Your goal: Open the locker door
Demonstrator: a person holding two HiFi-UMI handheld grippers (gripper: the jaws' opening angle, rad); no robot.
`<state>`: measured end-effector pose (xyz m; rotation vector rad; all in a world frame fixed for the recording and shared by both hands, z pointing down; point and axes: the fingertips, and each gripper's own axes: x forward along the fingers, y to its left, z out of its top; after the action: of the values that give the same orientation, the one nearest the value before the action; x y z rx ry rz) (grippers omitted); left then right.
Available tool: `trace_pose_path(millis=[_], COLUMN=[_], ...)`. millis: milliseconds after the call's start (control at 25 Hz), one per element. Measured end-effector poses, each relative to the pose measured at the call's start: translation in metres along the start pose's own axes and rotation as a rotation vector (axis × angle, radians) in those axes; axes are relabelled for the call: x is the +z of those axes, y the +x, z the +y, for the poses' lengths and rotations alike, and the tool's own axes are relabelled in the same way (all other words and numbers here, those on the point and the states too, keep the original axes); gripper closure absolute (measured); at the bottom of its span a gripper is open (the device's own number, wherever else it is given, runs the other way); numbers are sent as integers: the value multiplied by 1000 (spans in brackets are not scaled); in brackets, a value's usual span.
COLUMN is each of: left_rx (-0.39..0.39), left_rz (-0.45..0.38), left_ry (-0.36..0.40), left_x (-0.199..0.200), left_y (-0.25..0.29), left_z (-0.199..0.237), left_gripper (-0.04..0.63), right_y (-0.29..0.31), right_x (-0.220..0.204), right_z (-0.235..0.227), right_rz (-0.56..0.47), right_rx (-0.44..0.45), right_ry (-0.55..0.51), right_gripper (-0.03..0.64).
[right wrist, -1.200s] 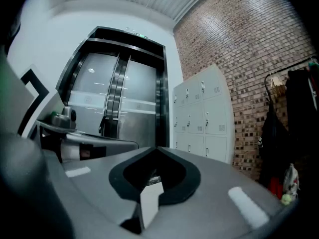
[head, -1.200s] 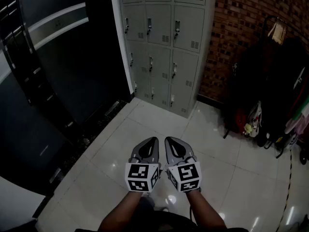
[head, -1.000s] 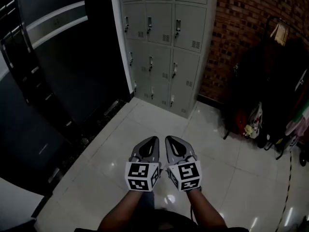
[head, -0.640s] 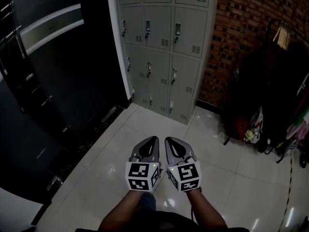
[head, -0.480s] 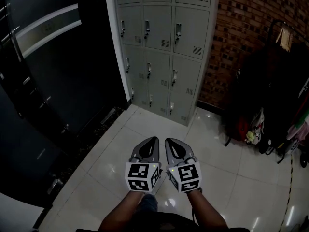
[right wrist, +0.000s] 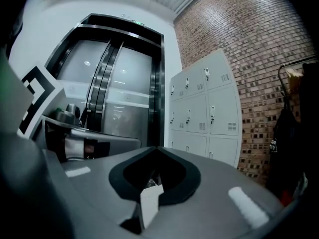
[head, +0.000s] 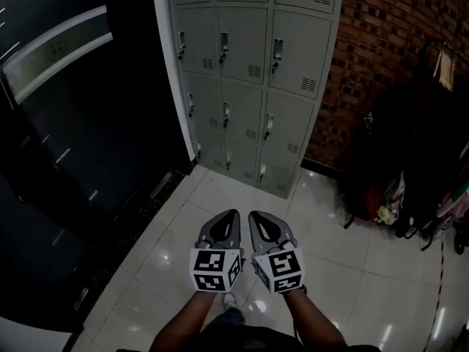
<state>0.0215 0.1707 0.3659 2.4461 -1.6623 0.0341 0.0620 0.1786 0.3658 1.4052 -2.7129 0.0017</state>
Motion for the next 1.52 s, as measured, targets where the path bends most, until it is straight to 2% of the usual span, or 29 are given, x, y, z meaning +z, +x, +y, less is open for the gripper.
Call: trace_pose_path(millis=[480, 1080, 1520], left_rx=[-23, -12, 13], left_rz=[-7, -9, -22], left_ry=[-15, 2, 22], left_x=[24, 31, 53], left_y=[58, 117, 209], left_z=[88, 133, 160], left_gripper=[589, 589, 589], right_y=[101, 176, 255], right_x=[20, 23, 31], right_z=[-2, -29, -86], right_rz=[2, -27, -49], right_rx=[-45, -34, 2], right_ry=[-22, -25, -33], right_gripper=[617, 617, 617])
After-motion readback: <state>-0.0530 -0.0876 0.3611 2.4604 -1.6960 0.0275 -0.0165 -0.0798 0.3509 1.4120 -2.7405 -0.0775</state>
